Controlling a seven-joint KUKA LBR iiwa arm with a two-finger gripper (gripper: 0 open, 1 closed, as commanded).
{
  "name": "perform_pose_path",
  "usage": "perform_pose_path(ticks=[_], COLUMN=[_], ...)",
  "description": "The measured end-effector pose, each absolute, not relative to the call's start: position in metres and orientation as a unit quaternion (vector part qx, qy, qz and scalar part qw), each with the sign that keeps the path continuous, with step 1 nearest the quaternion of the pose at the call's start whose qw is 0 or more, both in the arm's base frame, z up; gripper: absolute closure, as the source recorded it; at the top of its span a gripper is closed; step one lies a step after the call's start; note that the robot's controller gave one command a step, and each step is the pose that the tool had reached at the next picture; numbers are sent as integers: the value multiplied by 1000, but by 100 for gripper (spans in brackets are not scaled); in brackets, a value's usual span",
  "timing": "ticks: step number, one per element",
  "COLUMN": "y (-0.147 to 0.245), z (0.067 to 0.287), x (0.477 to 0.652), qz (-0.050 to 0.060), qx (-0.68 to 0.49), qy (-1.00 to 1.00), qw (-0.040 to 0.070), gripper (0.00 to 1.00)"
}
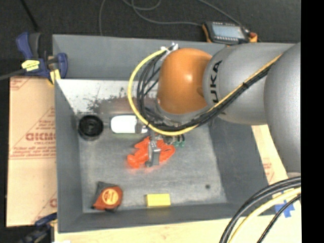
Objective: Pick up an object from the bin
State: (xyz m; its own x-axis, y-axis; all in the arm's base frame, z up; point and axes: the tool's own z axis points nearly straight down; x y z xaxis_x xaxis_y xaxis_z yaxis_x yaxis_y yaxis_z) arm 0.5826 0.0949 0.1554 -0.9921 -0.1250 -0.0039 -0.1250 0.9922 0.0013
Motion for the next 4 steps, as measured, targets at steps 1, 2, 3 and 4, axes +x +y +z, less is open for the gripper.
perform_pose_path(ticks=[1,2,3,4], y=[95,71,57,57], z=[155,133,73,73], x=[583,574,621,621], qz=[1,0,0,0], qx=[-62,-80,19,19], qy=[998,997,1000,1000], qw=[2,3,2,2], gripper=[0,0,100,100])
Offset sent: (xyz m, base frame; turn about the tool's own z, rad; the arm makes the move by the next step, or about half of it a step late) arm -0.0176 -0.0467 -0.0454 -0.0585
